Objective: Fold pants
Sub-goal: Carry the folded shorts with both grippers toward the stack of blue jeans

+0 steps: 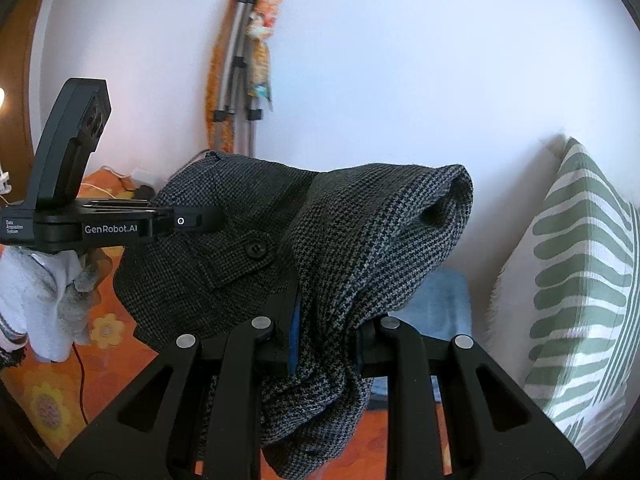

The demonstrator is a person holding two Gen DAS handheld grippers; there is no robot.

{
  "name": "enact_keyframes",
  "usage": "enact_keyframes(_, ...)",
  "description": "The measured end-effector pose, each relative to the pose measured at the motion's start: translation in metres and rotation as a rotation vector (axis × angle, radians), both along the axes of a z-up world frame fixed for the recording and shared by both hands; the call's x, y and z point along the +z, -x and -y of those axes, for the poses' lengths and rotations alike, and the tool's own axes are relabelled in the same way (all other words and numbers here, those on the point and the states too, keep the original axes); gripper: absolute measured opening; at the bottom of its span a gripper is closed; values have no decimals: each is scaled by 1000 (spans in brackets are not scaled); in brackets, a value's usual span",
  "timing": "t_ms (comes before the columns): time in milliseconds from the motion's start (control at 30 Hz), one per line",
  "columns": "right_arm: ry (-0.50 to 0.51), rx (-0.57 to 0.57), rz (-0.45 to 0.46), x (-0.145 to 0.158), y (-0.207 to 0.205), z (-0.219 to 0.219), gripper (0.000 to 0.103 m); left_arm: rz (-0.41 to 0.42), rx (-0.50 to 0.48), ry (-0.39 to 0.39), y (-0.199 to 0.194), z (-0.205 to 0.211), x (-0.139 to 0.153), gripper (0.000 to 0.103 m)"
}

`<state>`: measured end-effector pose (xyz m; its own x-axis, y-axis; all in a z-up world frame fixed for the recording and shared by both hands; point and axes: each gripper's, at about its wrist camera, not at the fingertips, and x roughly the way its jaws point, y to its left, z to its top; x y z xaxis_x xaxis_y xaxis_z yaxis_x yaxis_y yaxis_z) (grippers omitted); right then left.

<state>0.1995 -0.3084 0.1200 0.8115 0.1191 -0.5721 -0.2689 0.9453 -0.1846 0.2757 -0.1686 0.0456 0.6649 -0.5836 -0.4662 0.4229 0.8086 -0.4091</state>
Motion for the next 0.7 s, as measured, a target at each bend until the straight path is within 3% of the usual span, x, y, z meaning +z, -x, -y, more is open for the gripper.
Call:
enact_keyframes(400, 11, -29, -64, -33, -68, 75, 20, -35, -11, -23, -60, 65, -31, 14)
enact_keyframes(700, 94, -81, -124, -72, -128, 125, 20, -98, -5, -39, -97, 106, -67, 14)
